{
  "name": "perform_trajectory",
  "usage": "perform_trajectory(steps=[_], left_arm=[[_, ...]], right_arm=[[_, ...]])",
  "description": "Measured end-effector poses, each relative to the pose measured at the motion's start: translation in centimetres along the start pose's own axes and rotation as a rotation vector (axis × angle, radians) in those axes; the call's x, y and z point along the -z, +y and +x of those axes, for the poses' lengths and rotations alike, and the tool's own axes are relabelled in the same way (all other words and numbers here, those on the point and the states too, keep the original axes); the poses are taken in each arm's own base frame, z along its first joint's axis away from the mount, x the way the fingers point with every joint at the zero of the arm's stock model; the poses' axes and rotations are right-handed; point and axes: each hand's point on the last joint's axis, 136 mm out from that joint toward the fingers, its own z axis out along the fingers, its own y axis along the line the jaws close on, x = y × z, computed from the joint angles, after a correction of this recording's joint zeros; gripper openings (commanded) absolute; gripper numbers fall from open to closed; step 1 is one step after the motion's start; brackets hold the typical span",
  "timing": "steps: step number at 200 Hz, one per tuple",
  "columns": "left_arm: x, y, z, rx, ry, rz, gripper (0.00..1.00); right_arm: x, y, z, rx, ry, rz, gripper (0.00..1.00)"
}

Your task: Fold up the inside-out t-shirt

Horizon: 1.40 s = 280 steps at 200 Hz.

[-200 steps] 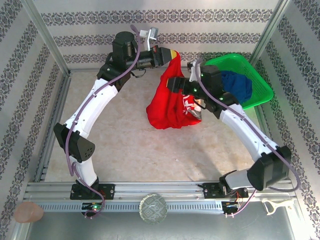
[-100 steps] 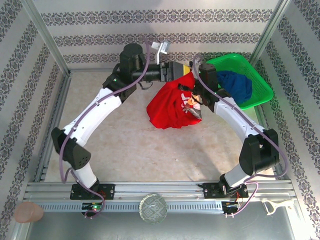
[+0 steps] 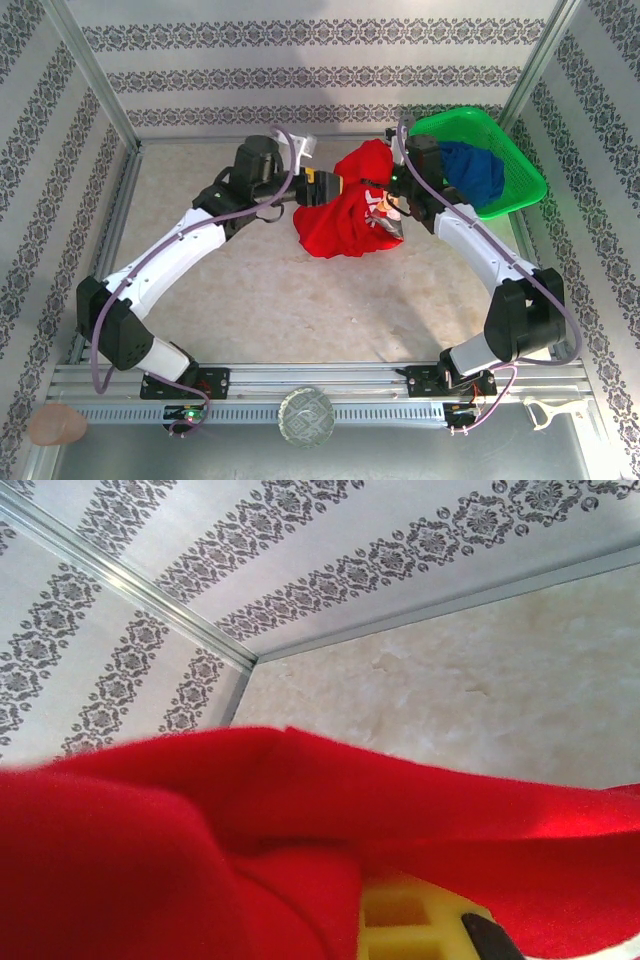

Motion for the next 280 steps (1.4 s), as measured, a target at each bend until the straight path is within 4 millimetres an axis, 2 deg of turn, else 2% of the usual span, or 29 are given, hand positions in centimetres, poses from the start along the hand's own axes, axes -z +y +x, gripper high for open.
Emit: perform_trajectory(steps=[45, 77, 131, 165, 186, 204, 222, 261, 280], left_arm=[[-3.0, 1.8, 2.4, 0.028, 0.073, -0.028, 0.74], [-4.3, 2.6, 3.2, 0.072, 0.091, -0.038, 0.75], [-4.5, 2.2, 1.4, 0.103, 0.017, -0.02, 0.75], [-4.4, 2.0, 0.1, 0.149, -0.032, 0.002, 0.71], [-4.5, 1.9, -0.5, 0.178, -0.046, 0.023, 0.61], [-4.8, 2.0, -0.7, 0.206, -0.051, 0.037, 0.47], [-4.9, 1.9, -0.6, 0.224, -0.046, 0.051, 0.38], [-4.7, 1.4, -1.1, 0.265, -0.05, 0.093, 0.0], [-4.4, 1.5, -2.0, 0.3, -0.074, 0.112, 0.0]], right_arm=[[0.2, 0.1, -0.1, -0.012, 0.0, -0.006, 0.0], [0.2, -0.1, 0.1, -0.016, 0.002, -0.004, 0.0], [0.3, -0.3, 0.5, -0.02, 0.007, 0.0, 0.0], [0.4, -0.1, 0.4, -0.018, 0.004, -0.003, 0.0], [0.5, -0.1, 0.4, -0.017, 0.004, -0.003, 0.0], [0.5, -0.1, 0.4, -0.017, 0.004, -0.003, 0.0], [0.5, -0.1, 0.4, -0.02, 0.004, -0.003, 0.0], [0.4, -0.2, 0.4, -0.02, 0.003, -0.003, 0.0], [0.5, -0.5, 0.5, -0.024, 0.002, 0.008, 0.0]])
